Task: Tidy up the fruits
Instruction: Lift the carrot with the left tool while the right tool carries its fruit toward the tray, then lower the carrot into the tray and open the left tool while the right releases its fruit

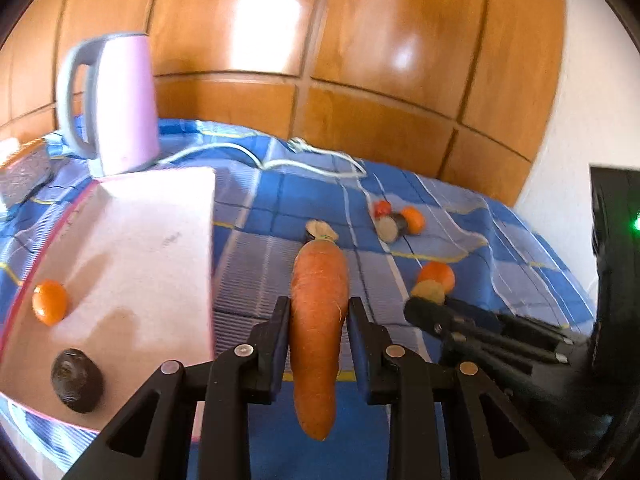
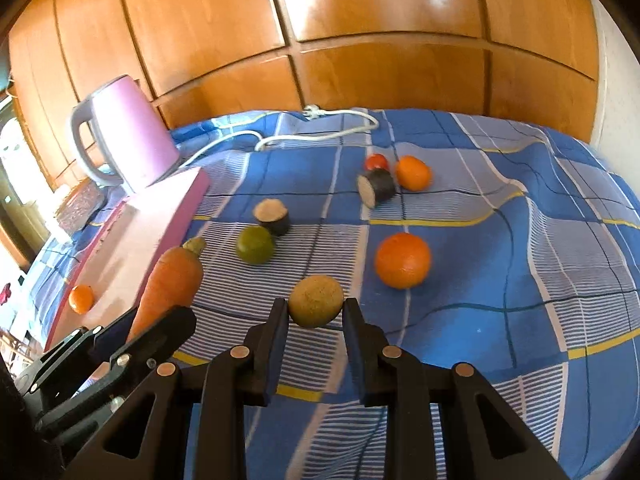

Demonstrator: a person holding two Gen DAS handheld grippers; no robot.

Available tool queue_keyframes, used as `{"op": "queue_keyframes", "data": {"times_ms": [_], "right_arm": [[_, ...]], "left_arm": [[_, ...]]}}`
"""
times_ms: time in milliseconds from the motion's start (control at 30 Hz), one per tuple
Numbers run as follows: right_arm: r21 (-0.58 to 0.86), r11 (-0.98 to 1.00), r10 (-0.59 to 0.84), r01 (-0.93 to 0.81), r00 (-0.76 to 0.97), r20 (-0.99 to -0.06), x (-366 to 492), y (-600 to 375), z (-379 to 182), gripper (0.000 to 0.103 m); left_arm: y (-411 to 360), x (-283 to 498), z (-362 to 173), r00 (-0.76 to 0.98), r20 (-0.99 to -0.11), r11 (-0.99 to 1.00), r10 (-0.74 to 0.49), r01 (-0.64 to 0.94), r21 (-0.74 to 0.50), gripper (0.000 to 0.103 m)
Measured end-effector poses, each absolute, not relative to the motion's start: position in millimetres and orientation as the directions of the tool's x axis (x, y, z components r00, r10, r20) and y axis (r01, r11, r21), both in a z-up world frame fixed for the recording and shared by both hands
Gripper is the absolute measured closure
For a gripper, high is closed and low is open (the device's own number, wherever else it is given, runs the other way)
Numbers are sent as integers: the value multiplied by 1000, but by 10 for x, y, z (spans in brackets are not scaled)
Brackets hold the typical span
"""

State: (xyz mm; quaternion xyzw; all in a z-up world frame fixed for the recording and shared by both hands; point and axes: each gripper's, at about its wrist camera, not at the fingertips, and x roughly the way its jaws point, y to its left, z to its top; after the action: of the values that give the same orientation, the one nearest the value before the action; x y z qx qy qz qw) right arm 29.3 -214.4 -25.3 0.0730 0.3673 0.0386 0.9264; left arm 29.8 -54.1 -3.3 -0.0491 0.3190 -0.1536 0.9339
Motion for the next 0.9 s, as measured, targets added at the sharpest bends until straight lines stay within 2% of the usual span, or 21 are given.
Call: {"op": "queue_keyframes", "data": {"times_ms": [200, 400, 700, 900], "right_arm": [[140, 988, 140, -64, 749, -647, 289, -2016, -208, 75], [149, 983, 176, -106, 775, -607, 358, -1907, -141, 75], [179, 950, 311, -255, 771, -556, 506, -1491, -35, 75], [199, 912, 406, -358, 728, -552, 609, -1176, -32, 75]], "left_arm": [[-359, 299, 37, 799, -545, 965, -252, 167, -201, 75], [-102, 317, 89, 848, -513, 976, -133, 23, -215, 75], [467, 383, 89, 850, -520, 925, 90, -265, -273, 75], [796, 436, 23, 817, -557, 867, 146, -377, -326, 75]]}}
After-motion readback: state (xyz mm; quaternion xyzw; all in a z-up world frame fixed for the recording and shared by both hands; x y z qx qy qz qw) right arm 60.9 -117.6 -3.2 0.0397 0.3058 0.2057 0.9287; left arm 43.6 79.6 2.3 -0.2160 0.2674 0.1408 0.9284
